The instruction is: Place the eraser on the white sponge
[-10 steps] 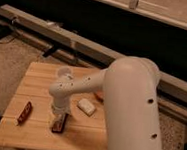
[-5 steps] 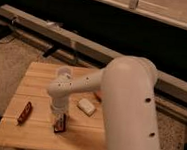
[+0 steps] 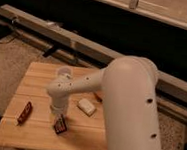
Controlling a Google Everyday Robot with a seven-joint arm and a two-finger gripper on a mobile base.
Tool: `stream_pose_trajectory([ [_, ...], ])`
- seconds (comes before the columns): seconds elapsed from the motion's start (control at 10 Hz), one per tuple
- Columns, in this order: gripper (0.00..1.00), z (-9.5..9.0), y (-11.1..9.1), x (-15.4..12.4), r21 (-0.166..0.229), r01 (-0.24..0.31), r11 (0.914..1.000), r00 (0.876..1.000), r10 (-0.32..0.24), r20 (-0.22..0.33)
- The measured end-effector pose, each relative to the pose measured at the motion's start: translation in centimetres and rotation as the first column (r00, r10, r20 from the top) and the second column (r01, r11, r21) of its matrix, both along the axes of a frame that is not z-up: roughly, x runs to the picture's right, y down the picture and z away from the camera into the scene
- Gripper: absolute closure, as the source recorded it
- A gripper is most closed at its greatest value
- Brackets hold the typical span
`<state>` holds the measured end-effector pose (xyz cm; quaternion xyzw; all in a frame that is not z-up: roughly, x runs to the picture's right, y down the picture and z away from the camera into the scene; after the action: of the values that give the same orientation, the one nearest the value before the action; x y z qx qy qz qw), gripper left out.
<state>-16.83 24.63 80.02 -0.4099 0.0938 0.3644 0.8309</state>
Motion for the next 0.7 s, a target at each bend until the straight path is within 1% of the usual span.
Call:
stream_pose_trajectory([
  [0.2,1.0,-1.8,-2.1,0.2,0.036,-0.028,0.9989,0.999,0.027,0.02],
  [0.3,1.0,-3.1,-3.8,0.7,0.056,-0.054,0.997,0.998,0.052,0.032],
  [0.4,1.0,-4.4,-5.9,1.6,0.079,-0.083,0.9935,0.996,0.079,0.042],
  [0.5,1.0,-4.9,-7.7,2.7,0.094,-0.104,0.9901,0.994,0.1,0.044],
  [0.6,1.0,-5.0,-9.1,4.1,0.103,-0.116,0.988,0.993,0.113,0.036],
  [0.7,1.0,-4.7,-10.5,5.7,0.108,-0.127,0.986,0.992,0.125,0.026],
])
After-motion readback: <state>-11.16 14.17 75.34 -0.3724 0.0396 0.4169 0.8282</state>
